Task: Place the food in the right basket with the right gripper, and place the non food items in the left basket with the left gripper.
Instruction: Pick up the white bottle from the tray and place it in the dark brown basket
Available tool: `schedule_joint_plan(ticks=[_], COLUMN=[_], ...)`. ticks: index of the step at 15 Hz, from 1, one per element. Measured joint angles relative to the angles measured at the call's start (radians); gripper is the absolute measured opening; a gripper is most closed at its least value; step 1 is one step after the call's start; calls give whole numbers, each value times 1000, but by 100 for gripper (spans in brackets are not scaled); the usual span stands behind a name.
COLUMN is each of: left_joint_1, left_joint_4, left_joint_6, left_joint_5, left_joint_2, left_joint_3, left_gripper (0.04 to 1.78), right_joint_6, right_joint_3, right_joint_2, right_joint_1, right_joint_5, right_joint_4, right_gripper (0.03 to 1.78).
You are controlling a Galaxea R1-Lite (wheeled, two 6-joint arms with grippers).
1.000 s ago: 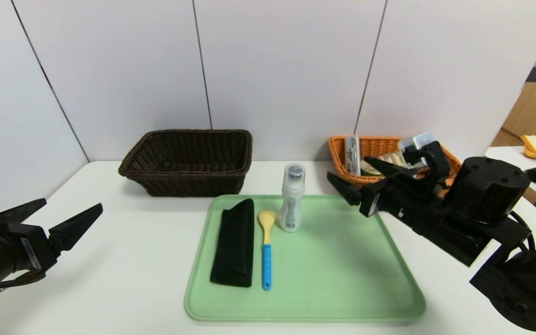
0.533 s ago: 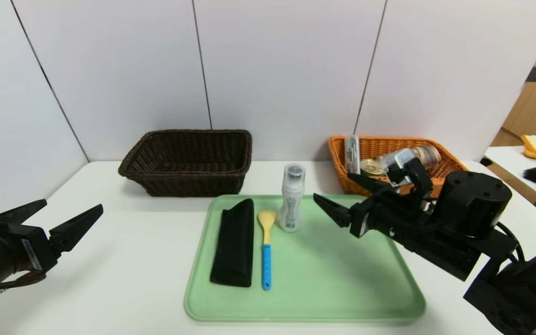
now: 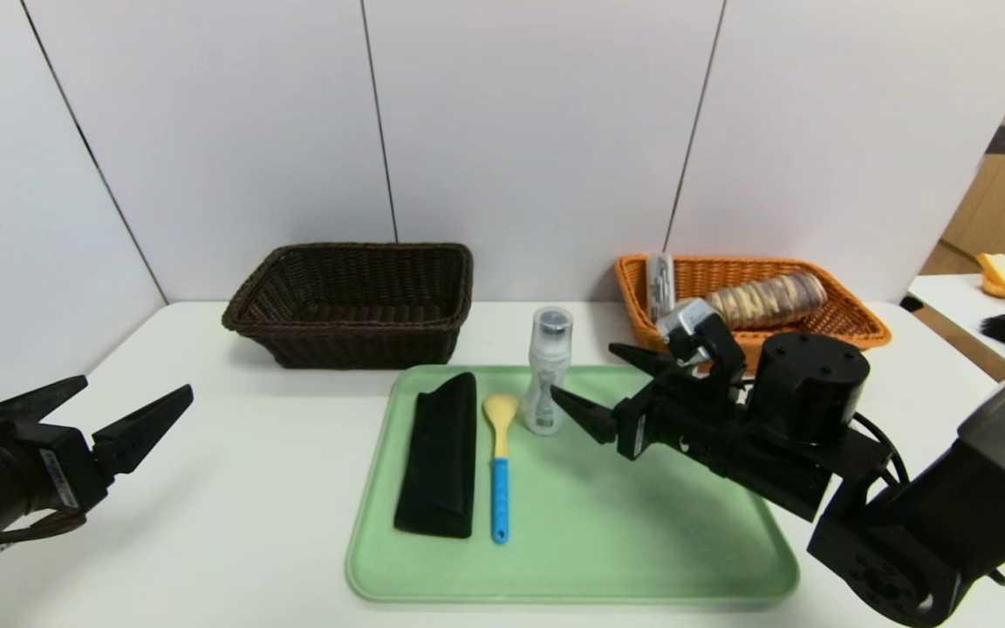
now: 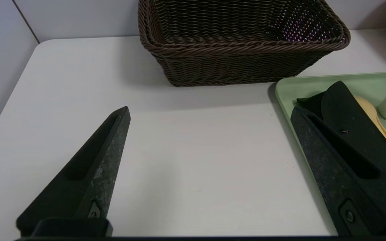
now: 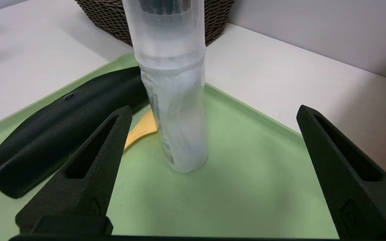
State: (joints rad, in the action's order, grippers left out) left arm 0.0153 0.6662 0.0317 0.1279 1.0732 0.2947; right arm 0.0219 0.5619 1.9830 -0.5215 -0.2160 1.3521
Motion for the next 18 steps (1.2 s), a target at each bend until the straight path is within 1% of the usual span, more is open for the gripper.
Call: schedule_joint_plan(ticks=[8, 13, 14, 15, 18], left_joint_1=[0, 0, 0, 0, 0], left_joint_4=[0, -3, -3, -3, -3], left_joint_6=[0, 0, 0, 0, 0], left_joint_5=[1, 1, 1, 1, 1], left_joint_2=[1, 3, 4, 4, 4], left_joint_3=[2, 1, 1, 1, 0], left_gripper=[169, 169, 169, 169, 169], right_joint_6=[-4, -7, -7, -7, -7], right_joint_3=[189, 253, 259, 262, 264], right_joint_2=[149, 205, 209, 213, 216], right_joint_1=[-27, -42, -44, -45, -46], right_joint_5=[-15, -15, -15, -14, -14], right_joint_4=[-7, -6, -7, -8, -8], right_gripper=[169, 169, 160, 141, 99])
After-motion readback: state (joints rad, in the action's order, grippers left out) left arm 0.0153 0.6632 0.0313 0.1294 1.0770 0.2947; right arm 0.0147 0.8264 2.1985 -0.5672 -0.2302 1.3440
